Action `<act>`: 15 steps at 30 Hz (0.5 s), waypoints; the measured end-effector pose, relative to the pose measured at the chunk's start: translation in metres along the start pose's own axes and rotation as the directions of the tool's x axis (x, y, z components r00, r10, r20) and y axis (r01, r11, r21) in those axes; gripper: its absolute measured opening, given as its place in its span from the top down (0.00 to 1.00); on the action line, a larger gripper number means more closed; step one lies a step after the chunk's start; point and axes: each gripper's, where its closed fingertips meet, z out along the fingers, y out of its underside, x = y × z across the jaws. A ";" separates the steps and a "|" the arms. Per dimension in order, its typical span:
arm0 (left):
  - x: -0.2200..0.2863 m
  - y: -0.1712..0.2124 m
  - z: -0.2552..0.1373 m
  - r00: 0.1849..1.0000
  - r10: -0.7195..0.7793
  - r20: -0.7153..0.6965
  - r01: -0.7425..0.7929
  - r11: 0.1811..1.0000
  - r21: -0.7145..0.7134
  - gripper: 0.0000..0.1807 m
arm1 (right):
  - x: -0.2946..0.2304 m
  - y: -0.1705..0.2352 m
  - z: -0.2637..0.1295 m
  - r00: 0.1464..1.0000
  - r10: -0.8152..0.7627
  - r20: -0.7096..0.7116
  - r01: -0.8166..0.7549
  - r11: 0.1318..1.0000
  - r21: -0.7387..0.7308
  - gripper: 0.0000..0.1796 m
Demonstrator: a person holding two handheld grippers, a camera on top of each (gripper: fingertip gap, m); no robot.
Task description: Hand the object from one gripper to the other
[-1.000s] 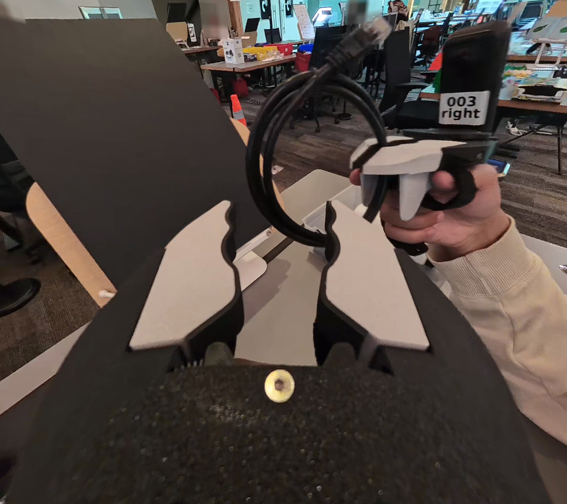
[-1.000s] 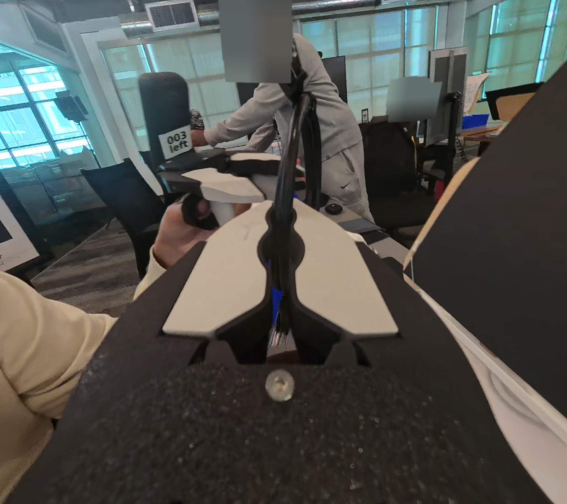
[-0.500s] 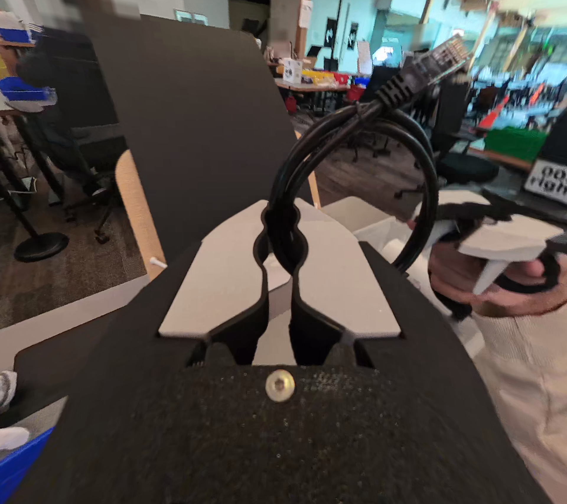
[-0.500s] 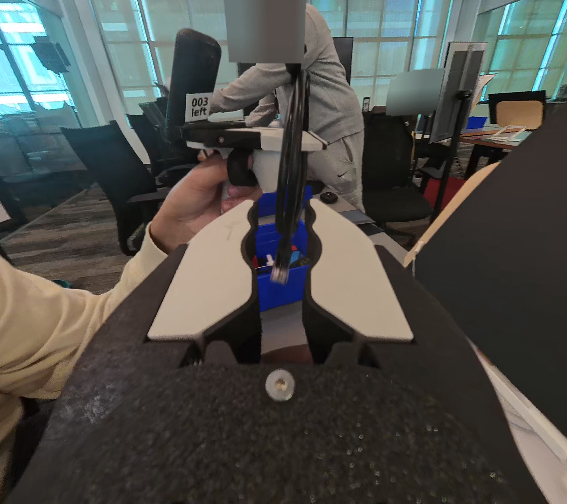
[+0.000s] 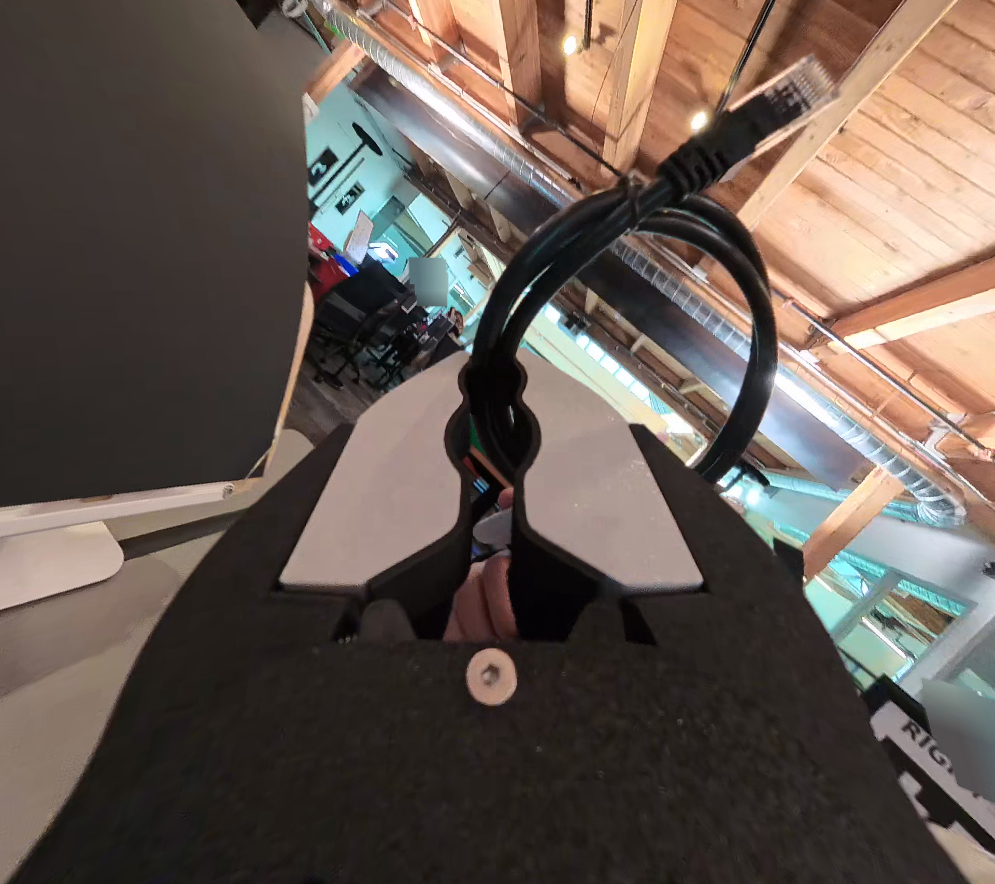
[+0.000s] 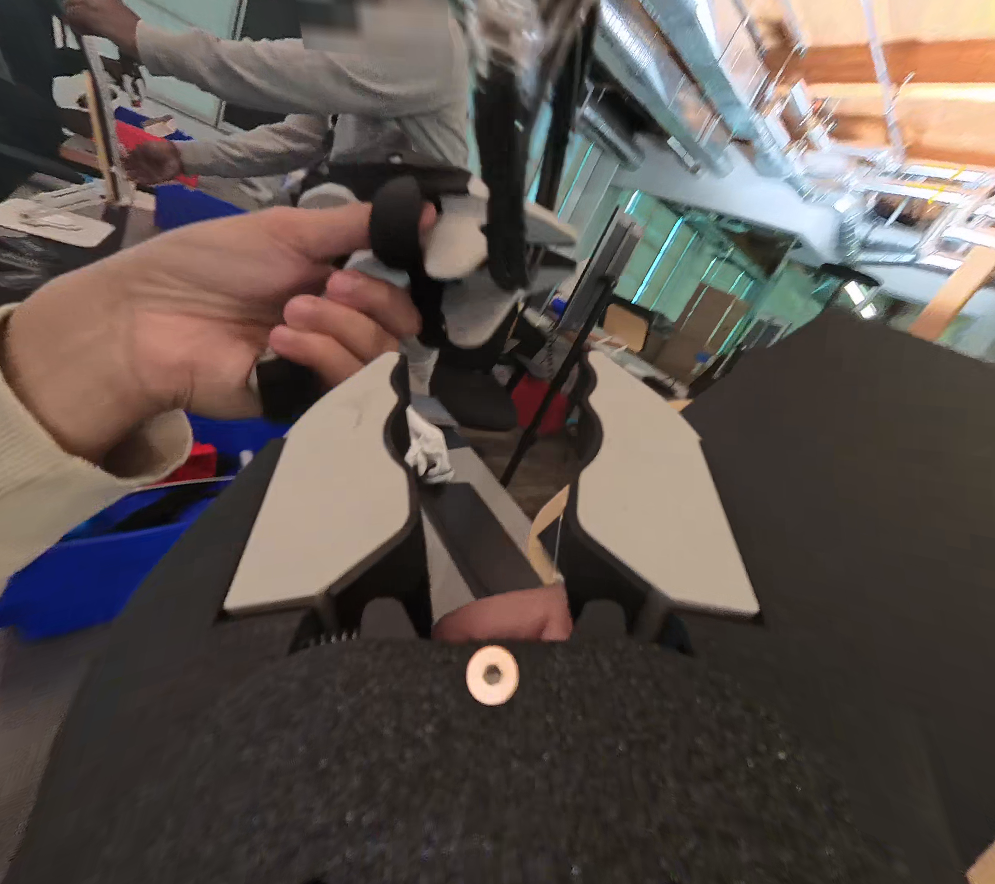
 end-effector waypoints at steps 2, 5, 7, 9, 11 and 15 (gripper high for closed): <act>0.004 0.015 0.011 1.000 0.005 -0.010 -0.005 0.999 -0.050 0.95 | 0.001 -0.008 0.001 0.996 -0.045 -0.078 0.048 0.998 0.040 0.69; 0.007 0.037 0.024 1.000 0.020 -0.010 -0.021 0.993 -0.117 0.95 | 0.018 -0.018 -0.006 0.969 -0.096 -0.228 0.115 0.991 0.071 0.77; 0.008 0.048 0.031 0.999 0.031 -0.016 -0.033 0.987 -0.158 0.94 | 0.023 -0.028 -0.015 0.953 -0.136 -0.272 0.171 0.979 0.108 0.91; 0.008 0.056 0.034 0.999 0.047 -0.017 -0.049 0.977 -0.208 0.91 | 0.023 -0.033 -0.019 0.961 -0.131 -0.245 0.161 0.982 0.103 0.92; 0.006 0.053 0.033 0.996 0.093 0.010 -0.089 0.974 -0.210 0.84 | 0.025 -0.034 -0.020 0.973 -0.098 -0.208 0.119 0.989 0.092 0.93; 0.000 0.023 0.014 0.953 0.259 0.158 -0.240 0.962 -0.130 0.72 | 0.038 -0.034 -0.029 0.975 -0.113 -0.194 0.126 0.990 0.059 0.93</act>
